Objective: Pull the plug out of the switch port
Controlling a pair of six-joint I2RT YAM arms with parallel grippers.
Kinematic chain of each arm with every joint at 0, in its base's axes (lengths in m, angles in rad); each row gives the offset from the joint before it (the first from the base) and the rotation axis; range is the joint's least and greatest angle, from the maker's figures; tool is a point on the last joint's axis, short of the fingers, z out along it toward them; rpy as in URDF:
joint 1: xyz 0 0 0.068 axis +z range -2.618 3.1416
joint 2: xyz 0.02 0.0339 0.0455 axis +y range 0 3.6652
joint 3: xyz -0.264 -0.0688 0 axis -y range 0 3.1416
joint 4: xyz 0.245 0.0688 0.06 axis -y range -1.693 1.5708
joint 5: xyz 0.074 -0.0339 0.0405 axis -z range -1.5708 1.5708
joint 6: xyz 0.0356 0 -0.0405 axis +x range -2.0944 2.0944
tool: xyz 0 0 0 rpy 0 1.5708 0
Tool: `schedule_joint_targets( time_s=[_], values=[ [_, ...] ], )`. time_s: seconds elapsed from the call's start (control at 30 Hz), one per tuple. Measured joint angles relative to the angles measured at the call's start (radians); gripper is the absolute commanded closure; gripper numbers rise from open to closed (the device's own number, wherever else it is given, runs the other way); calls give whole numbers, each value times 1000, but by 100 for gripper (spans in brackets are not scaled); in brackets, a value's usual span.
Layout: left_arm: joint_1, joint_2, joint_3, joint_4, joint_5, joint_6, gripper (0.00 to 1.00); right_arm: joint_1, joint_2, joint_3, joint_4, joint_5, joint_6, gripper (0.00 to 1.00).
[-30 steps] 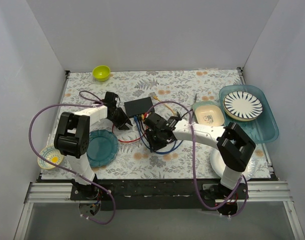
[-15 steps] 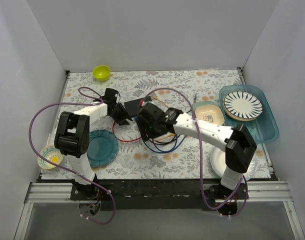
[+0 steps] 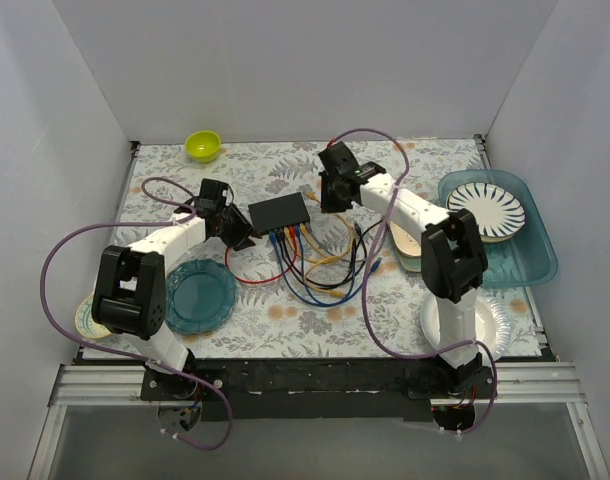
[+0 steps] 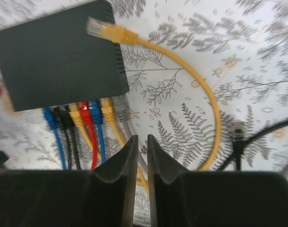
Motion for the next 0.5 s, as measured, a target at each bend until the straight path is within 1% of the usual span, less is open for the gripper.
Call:
schedule_joint_targets(
  time_s=[0.03,0.1,0.13,0.2,0.33,0.5],
  values=[
    [0,0,-19,-1,0,-2,71,2,33,5,-2,-5,-7,89],
    [0,0,-55,-8,1,-9,71,7,105,6,-13,-15,-14,92],
    [0,1,-71,-8,1,-10,71,8,133,3,-21,-21,-18,96],
    [0,2,-96,-8,2,-12,72,10,166,-21,-31,-30,-20,97],
    [-5,8,-130,-8,3,-13,72,15,152,-112,-27,-42,-18,99],
    [-36,28,-148,-5,8,-11,72,42,47,-279,43,-60,-19,99]
  ],
)
